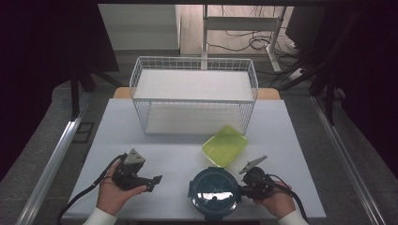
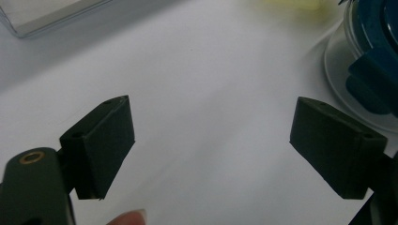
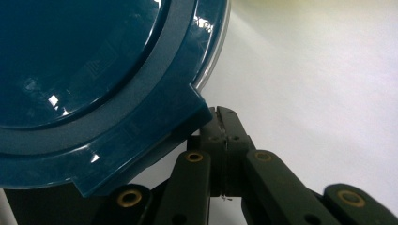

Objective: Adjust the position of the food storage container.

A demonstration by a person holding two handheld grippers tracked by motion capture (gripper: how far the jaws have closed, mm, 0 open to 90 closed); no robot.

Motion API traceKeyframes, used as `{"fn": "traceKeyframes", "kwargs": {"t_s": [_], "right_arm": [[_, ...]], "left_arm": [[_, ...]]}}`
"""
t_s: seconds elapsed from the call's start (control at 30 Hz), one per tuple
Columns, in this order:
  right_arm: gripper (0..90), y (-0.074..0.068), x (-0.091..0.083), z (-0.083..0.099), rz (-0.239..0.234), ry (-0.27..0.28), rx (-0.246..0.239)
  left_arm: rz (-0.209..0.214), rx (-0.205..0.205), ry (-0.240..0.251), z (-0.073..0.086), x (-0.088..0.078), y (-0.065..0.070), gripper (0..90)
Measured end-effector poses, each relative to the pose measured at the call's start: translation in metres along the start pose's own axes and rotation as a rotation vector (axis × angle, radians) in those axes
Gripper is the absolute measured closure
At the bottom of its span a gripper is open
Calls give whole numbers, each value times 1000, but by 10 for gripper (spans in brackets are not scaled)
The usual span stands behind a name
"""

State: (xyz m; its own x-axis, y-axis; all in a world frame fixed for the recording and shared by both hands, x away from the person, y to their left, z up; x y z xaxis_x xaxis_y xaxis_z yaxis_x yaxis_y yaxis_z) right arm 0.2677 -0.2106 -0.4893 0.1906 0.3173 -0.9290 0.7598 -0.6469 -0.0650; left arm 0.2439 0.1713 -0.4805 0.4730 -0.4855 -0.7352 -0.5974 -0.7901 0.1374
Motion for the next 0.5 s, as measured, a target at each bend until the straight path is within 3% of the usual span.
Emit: {"fn": "traceKeyframes", "kwargs": {"t_s": [0.5], "right_arm": [[889, -20, 11, -17, -5, 9, -4]], "left_arm": [[1, -5, 5, -1, 1, -3, 138]]}}
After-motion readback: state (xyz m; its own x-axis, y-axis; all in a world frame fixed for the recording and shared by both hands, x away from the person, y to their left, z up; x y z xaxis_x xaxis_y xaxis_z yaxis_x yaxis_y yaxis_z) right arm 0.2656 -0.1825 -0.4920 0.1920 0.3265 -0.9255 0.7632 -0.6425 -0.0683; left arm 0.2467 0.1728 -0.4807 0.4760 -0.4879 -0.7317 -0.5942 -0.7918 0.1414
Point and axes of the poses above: each handheld gripper's, and its own axes: x roughly forward along the jaws, z roughly out of its underside, y roughly to its right, the point moved 1 cm from there along x, roughly forward along the jaws, and after that the axes turned 2 degrees about z, right-handed, at the moved point
